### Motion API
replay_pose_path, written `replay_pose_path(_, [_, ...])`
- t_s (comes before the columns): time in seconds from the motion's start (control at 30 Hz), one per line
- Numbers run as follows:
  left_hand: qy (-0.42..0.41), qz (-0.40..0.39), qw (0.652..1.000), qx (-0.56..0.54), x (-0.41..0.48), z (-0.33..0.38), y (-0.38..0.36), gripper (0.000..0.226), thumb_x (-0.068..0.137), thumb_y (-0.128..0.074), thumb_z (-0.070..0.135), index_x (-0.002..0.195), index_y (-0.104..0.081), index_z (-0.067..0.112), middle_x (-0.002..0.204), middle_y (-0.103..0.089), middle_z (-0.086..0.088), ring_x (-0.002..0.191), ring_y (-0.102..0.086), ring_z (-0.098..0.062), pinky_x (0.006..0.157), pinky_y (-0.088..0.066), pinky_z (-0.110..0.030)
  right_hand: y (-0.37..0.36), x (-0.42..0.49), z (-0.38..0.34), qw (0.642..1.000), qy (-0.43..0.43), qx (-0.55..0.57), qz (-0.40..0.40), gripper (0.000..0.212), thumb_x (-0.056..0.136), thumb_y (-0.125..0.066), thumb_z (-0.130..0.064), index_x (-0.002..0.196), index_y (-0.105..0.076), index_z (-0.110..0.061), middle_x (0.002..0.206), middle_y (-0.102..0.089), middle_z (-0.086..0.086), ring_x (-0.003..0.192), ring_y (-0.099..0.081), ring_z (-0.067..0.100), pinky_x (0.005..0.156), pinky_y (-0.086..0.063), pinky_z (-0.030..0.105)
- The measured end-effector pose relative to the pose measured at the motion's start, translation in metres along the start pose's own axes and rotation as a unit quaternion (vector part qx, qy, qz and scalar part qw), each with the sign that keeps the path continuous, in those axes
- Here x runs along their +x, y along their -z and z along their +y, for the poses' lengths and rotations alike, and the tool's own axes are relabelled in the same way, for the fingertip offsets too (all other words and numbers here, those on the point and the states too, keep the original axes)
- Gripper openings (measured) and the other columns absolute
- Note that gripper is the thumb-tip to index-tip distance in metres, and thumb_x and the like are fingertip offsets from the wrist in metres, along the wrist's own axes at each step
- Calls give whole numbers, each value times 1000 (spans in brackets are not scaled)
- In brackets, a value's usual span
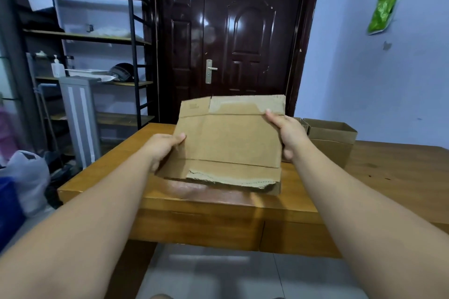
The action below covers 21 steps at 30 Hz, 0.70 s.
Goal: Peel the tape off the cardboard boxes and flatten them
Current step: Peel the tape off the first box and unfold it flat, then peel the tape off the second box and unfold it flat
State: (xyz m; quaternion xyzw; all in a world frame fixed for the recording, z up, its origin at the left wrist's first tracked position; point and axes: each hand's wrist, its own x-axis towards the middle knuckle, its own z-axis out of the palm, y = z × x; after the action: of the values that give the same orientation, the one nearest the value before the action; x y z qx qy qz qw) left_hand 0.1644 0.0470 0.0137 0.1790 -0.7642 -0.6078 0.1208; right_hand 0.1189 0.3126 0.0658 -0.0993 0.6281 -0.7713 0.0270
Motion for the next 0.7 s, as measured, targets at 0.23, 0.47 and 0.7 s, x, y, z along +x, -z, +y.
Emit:
replay_pose_path(0.23, [49,38,994,-89,-1,-11,-11,16,96,-56,26,99,-59,11,96,-63,-9,77,-57,-23,59,-44,-34,27,12,43,976,-102,-186,57,41,91,-64,-35,124,-59,-12,119,-62,5,110,-58,29,99,-46,45])
replay_pose_path(0.47, [77,93,992,32,16,-32,-37,50,90,-66,22,127,-47,-5,121,-55,-18,115,-52,-36,80,-40,-38,34,17,69,916,-87,-391,32,67,89,-66,-14,147,-32,-12,137,-51,13,109,-55,26,88,-49,33])
replay_pose_path(0.7, [-57,31,916,396,38,-52,-66,53,90,-49,56,137,-48,31,154,-29,-2,140,-27,-29,115,-22,-50,35,39,105,746,-73,-658,-76,55,86,-60,-49,137,-50,-30,138,-52,2,129,-44,27,109,-34,42])
